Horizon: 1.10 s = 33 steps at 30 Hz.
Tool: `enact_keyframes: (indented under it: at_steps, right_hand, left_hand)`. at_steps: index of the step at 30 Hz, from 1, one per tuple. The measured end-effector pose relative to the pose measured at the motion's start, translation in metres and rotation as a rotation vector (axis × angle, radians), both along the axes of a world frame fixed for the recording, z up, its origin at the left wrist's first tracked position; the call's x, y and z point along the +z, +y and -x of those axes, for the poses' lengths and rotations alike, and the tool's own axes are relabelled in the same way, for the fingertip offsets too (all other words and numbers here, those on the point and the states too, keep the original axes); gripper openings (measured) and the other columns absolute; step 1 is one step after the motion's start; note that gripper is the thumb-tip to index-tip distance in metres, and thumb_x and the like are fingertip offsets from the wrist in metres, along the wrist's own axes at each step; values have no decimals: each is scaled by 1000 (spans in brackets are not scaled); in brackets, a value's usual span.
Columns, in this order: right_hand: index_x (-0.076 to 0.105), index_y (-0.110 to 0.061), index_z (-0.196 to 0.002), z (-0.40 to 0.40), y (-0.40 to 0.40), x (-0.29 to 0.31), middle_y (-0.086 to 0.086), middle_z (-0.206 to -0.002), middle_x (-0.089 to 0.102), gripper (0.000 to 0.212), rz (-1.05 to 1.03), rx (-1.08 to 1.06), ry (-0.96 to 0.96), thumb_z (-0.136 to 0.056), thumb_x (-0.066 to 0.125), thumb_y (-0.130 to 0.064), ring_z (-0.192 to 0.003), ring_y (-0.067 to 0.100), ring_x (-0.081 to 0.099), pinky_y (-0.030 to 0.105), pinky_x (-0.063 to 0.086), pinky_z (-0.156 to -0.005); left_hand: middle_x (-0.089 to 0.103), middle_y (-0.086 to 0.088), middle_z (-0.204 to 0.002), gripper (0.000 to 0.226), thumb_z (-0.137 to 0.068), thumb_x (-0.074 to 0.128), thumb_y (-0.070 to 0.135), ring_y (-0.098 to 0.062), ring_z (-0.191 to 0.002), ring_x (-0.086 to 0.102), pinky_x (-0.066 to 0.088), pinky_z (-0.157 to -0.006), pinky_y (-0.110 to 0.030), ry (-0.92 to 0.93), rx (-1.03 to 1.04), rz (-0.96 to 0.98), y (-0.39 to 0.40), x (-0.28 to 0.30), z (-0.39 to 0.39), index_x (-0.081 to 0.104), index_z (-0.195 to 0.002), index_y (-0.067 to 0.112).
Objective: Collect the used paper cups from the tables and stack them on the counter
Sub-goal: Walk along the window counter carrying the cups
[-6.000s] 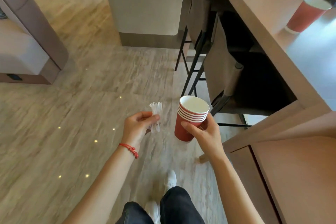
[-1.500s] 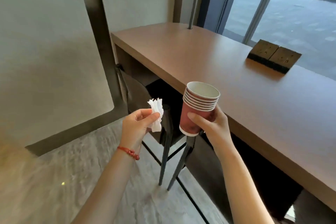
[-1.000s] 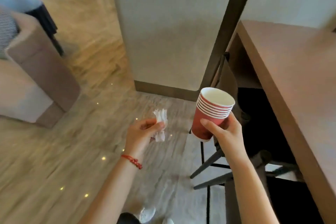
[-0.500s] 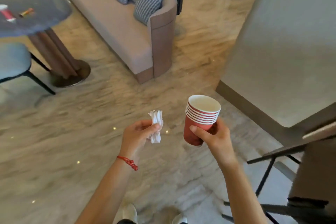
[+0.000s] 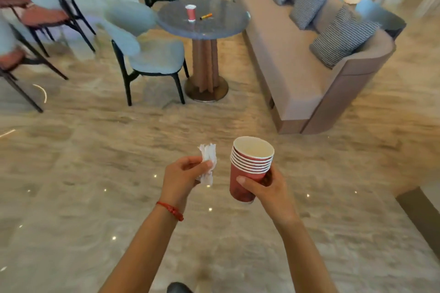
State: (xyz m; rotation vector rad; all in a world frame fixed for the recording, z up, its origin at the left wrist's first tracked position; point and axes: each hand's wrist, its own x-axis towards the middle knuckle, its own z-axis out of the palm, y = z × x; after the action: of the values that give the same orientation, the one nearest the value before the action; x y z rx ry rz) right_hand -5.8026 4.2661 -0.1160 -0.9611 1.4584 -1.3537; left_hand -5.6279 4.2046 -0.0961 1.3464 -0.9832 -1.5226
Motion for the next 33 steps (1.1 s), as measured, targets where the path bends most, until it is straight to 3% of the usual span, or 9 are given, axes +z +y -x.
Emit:
enact_keyframes:
  at_steps: [6, 9, 12, 15, 21, 25, 29, 33]
  right_hand:
    - [61, -22, -107, -28, -63, -1, -12, -96, 72, 54, 9, 75, -8, -57, 82, -16, -89, 5, 67, 16, 51, -68]
    - [61, -20, -107, -26, -87, -5, -13, -94, 73, 52, -3, 85, -11, -63, 82, -3, -87, 4, 67, 15, 51, -68]
    - [60, -16, -111, -16, -110, -9, -11, -95, 73, 55, -9, 73, -22, -59, 80, -12, -89, 5, 67, 16, 51, -69]
    - [61, -22, -105, -4, -144, -10, -13, -94, 73, 51, -15, 63, -23, -58, 79, -15, -87, 3, 67, 15, 51, -68]
    - [60, -27, -104, 24, -239, -7, -14, -91, 72, 52, 6, 120, -11, -64, 82, -3, -88, 1, 67, 14, 51, -67]
    - [58, -27, -109, 47, -305, 5, -16, -97, 71, 57, 29, 168, 2, -59, 82, -15, -92, 2, 66, 14, 51, -69]
    - [58, -30, -105, 58, -371, 9, -13, -94, 71, 53, 17, 183, 6, -64, 83, -10, -89, -1, 65, 13, 51, -67]
    - [57, -33, -106, 53, -431, 6, -18, -95, 69, 55, 18, 197, 19, -60, 85, -22, -92, -2, 64, 12, 52, -68]
  left_hand:
    - [67, -7, -69, 6, -74, 71, 1, -18, -66, 68, 53, -55, -22, 42, 112, -29, -52, -4, -38, 68, -76, 7]
    - [68, -7, -71, 6, -74, 71, 3, -19, -69, 68, 55, -60, -26, 39, 136, -43, -76, -9, -40, 69, -78, 7]
    - [67, -11, -76, 7, -75, 71, 3, -21, -71, 67, 56, -65, -29, 37, 143, -56, -101, -14, -32, 69, -80, 6]
    - [68, -12, -77, 11, -75, 71, 4, -18, -68, 68, 56, -61, -24, 37, 139, -69, -132, -18, -20, 68, -85, 2]
    - [67, -11, -76, 10, -75, 71, 3, -20, -69, 66, 55, -62, -25, 43, 176, -72, -216, -20, 7, 68, -84, 3]
    - [69, -7, -68, 6, -74, 71, 3, -17, -65, 67, 55, -58, -24, 34, 172, -38, -275, -8, 29, 70, -72, 9]
    - [70, -5, -71, 6, -74, 71, 4, -17, -69, 68, 56, -64, -26, 18, 236, -17, -335, 2, 41, 69, -79, 8]
    - [69, -10, -80, 6, -75, 71, 4, -21, -76, 66, 57, -65, -27, 7, 258, -17, -391, 2, 40, 69, -80, 8]
